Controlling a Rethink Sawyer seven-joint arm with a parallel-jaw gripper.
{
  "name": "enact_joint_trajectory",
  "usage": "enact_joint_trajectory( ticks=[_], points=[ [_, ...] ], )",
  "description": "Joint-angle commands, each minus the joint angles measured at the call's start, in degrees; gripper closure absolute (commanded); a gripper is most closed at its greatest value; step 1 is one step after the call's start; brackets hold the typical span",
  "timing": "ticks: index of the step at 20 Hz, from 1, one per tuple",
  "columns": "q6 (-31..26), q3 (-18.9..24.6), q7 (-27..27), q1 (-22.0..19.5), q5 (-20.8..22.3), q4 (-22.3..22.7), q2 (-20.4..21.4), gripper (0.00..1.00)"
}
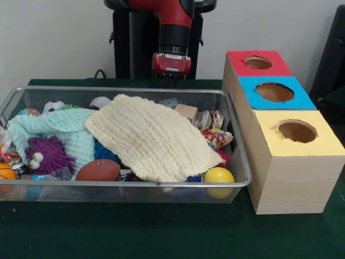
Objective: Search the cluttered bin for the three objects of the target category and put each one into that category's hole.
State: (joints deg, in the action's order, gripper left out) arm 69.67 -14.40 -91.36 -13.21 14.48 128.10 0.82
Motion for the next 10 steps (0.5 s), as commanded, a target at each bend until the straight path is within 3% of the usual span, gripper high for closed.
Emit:
enact_joint_trajectory(
  ticks=[1, 10],
  points=[
    [-1.7, 4.7, -12.5, -1.2, -3.3, -10.6, -3.1, 1.0],
    [2.0, 5.1, -13.0, -1.2, -4.3, -13.1, -6.5, 1.0]
  ],
)
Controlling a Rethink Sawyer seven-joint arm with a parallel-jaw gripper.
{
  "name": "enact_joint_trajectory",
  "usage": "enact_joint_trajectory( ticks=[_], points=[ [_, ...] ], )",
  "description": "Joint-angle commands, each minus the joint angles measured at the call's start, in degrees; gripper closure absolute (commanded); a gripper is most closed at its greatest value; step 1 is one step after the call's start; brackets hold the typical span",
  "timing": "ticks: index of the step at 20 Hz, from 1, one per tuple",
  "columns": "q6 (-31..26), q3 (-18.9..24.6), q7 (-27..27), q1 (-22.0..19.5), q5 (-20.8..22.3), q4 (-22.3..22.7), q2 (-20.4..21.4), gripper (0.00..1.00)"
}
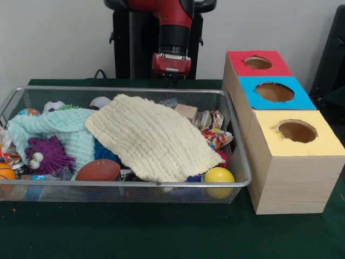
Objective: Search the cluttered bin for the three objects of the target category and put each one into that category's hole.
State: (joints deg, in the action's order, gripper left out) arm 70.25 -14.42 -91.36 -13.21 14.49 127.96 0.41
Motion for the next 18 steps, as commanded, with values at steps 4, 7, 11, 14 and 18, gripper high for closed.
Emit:
enact_joint_trajectory(
  ticks=[4, 7, 11, 14, 18],
  points=[
    [0.8, 4.9, -12.8, -0.5, -5.3, -10.3, -4.0, 1.0],
    [-2.6, 4.5, -12.4, 0.2, -5.2, -5.5, 1.2, 1.0],
    [-7.2, 4.5, -12.2, 0.1, -4.3, -1.7, 6.9, 1.0],
    [-8.6, 4.5, -12.3, 0.0, -3.8, -1.6, 7.7, 1.0],
    [-9.2, 4.4, -12.6, 0.3, -3.7, -1.4, 8.1, 1.0]
  ],
)
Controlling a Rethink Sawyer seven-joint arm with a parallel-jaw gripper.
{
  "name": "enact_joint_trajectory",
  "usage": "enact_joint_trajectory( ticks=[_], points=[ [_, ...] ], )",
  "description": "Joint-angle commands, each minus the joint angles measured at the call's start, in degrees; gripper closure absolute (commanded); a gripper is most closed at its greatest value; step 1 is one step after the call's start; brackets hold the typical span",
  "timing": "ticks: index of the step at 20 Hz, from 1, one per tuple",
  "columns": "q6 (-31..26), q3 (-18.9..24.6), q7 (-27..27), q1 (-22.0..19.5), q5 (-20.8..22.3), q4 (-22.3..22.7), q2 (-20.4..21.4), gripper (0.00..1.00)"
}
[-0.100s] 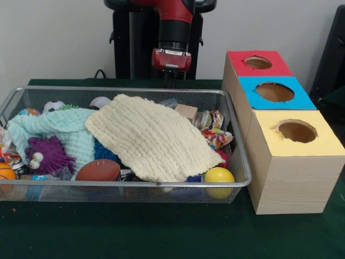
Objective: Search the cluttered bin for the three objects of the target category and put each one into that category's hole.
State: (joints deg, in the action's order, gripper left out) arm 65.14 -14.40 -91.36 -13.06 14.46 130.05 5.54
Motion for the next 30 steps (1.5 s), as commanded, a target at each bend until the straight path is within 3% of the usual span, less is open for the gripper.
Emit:
enact_joint_trajectory(
  ticks=[1, 16, 30],
  points=[
    [-4.2, 4.4, -12.7, 0.3, -3.7, -3.4, 3.1, 1.0],
    [-2.6, 4.9, -13.7, 0.1, -3.7, -6.4, -0.6, 1.0],
    [-2.8, 4.9, -13.0, 0.6, -4.1, -6.9, -0.9, 1.0]
  ],
)
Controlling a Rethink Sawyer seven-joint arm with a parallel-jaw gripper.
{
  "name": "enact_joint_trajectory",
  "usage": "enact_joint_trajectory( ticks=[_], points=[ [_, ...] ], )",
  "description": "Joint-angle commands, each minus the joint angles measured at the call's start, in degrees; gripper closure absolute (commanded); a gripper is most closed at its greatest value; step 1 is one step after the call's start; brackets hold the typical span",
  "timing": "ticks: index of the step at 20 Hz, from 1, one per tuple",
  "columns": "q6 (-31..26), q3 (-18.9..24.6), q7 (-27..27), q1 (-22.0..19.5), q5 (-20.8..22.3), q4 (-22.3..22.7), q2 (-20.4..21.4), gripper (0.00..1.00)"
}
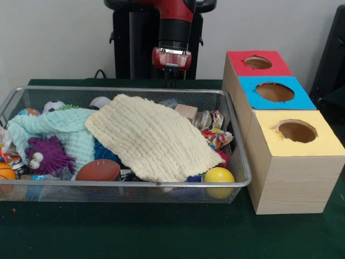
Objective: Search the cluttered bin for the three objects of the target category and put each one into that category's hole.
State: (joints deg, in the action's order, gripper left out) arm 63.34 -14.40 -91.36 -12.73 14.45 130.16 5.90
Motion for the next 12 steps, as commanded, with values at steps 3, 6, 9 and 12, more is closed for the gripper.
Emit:
enact_joint_trajectory(
  ticks=[3, 6, 9, 12],
  points=[
    [-1.0, 4.9, -12.9, 0.3, -4.0, -7.1, -1.4, 1.0],
    [-0.9, 5.0, -13.0, 0.4, -4.0, -7.1, -1.4, 1.0],
    [-1.2, 5.0, -12.9, 0.4, -3.9, -7.1, -1.3, 1.0],
    [-1.3, 4.9, -12.8, 0.6, -4.2, -6.9, -1.1, 1.0]
  ],
)
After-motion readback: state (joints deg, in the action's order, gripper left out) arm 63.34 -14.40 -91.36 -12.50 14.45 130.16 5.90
